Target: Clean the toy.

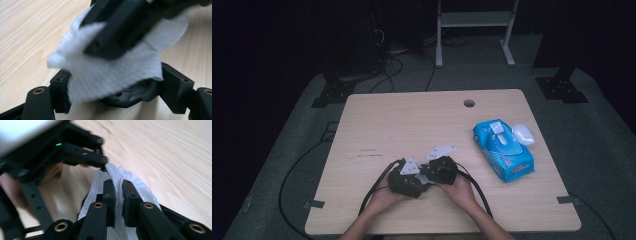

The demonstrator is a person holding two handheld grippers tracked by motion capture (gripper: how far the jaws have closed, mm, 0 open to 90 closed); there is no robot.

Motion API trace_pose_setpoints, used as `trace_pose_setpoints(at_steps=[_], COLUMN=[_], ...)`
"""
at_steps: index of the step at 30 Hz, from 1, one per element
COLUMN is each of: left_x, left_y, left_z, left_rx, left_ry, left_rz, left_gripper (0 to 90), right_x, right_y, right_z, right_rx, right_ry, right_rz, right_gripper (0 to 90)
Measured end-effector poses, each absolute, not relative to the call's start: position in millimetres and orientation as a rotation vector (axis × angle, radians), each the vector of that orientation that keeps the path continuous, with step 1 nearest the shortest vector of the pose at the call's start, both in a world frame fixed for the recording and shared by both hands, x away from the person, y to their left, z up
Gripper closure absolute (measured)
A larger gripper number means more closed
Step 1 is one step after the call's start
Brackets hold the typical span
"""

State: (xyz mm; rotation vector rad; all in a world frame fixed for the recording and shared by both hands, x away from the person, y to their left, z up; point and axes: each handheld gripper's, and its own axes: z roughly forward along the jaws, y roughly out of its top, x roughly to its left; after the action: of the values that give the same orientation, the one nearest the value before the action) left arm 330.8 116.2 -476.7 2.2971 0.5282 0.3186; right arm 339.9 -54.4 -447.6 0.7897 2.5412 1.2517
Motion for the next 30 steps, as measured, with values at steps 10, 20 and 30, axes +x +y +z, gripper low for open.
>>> trace_pose_setpoints(at_steps=[10,20,30], left_x=[333,332,337], left_y=[119,119,123], left_z=[-475,-476,-476], left_rx=[2.287,2.299,2.307], left_ry=[0.523,0.511,0.539], left_rz=[0.3,0.315,0.346], left_gripper=[24.4,24.4,24.4], right_x=[357,341,340], right_y=[-99,-96,-121], right_z=[-443,-444,-443], right_rx=[0.915,0.787,0.85], right_ry=[2.473,2.512,2.516], right_rz=[1.216,1.177,1.158], right_gripper=[81.5,81.3,81.2])
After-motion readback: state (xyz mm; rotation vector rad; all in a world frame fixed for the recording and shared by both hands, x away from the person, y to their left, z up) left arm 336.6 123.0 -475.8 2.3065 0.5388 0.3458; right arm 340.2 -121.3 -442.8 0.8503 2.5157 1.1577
